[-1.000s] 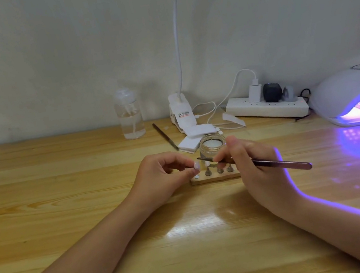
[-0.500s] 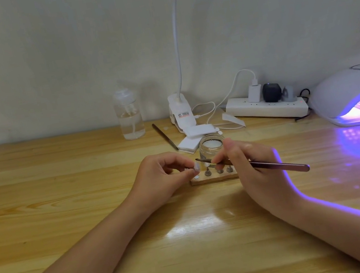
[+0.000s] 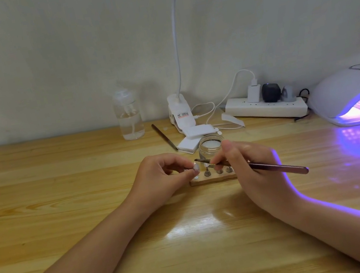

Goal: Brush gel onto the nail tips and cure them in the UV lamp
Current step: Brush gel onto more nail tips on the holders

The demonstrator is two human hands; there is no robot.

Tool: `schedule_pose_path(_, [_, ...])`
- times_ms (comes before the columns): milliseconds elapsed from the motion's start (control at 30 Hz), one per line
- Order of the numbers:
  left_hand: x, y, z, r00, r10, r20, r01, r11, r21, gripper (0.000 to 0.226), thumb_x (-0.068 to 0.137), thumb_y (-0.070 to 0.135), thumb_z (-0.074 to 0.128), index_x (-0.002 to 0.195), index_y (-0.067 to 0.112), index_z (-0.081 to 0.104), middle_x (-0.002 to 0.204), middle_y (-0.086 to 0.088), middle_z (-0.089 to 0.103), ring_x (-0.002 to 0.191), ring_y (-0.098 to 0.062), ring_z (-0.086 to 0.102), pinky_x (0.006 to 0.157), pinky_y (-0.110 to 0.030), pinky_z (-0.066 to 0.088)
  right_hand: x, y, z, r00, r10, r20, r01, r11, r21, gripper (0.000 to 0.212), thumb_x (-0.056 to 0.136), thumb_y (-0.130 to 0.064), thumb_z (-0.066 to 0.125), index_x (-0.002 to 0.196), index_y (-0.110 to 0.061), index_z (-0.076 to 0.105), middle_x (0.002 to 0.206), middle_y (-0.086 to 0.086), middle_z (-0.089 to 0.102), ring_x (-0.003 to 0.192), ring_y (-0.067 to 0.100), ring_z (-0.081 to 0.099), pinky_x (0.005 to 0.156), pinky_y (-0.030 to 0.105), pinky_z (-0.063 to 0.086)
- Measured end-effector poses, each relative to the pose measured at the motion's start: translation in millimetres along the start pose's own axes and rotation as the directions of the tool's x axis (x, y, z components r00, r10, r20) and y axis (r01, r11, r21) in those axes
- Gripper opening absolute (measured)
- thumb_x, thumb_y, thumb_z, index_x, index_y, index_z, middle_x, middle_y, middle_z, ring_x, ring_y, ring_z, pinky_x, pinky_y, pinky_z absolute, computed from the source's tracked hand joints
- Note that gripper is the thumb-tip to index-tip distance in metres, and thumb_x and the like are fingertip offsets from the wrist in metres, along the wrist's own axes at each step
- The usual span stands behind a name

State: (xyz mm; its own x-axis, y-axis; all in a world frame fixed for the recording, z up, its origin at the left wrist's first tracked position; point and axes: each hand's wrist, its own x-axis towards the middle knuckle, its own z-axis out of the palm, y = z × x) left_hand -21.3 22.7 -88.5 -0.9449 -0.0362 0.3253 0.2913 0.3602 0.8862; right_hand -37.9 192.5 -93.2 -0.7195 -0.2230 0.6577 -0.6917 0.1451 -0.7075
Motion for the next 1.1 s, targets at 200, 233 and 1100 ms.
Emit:
schedule_pose_path(200, [0.9,-0.7,0.2,1.0,-0.009,-0.002,0.009,1.0,0.001,0.019,0.07,0.005,0.076,0.063,0.021,0.069,0.053,0.012,0.062,0.051,0.004,0.052,0.051,-0.007,0.039,-3.2,-2.5,0.2,0.998,-0.05,0.026,0.049,0.998,0.041,0.042,0.089,-0.035,0.041,0.063,-0.016,0.067,0.059,-0.005,0.063,0.061,0.005,0.061,0.064,0.017,0.045])
schedule_pose_path(233, [1.0,-0.6,0.1,1.0,-0.01,0.0,0.01,1.0,0.0,0.02,0.07,0.005,0.076,0.062,0.022,0.069,0.052,0.013,0.062,0.05,0.004,0.052,0.051,-0.007,0.038,-3.0,-2.9,0.1,0.999,-0.04,0.009,0.039,0.997,0.06,0.042,0.089,-0.035,0.041,0.061,-0.017,0.066,0.058,-0.005,0.063,0.059,0.005,0.061,0.064,0.015,0.044])
schedule_pose_path(1100, [1.6,-0.7,0.5,0.997,-0.075,-0.017,0.075,0.997,0.008,0.02,0.068,0.007,0.078,0.061,0.024,0.069,0.056,0.009,0.065,0.056,-0.003,0.054,0.054,-0.01,0.042,-1.5,-4.3,0.5,0.999,0.034,-0.004,-0.033,0.997,0.07,0.038,0.088,-0.038,0.047,0.063,-0.019,0.068,0.06,-0.006,0.066,0.06,0.005,0.063,0.064,0.015,0.046])
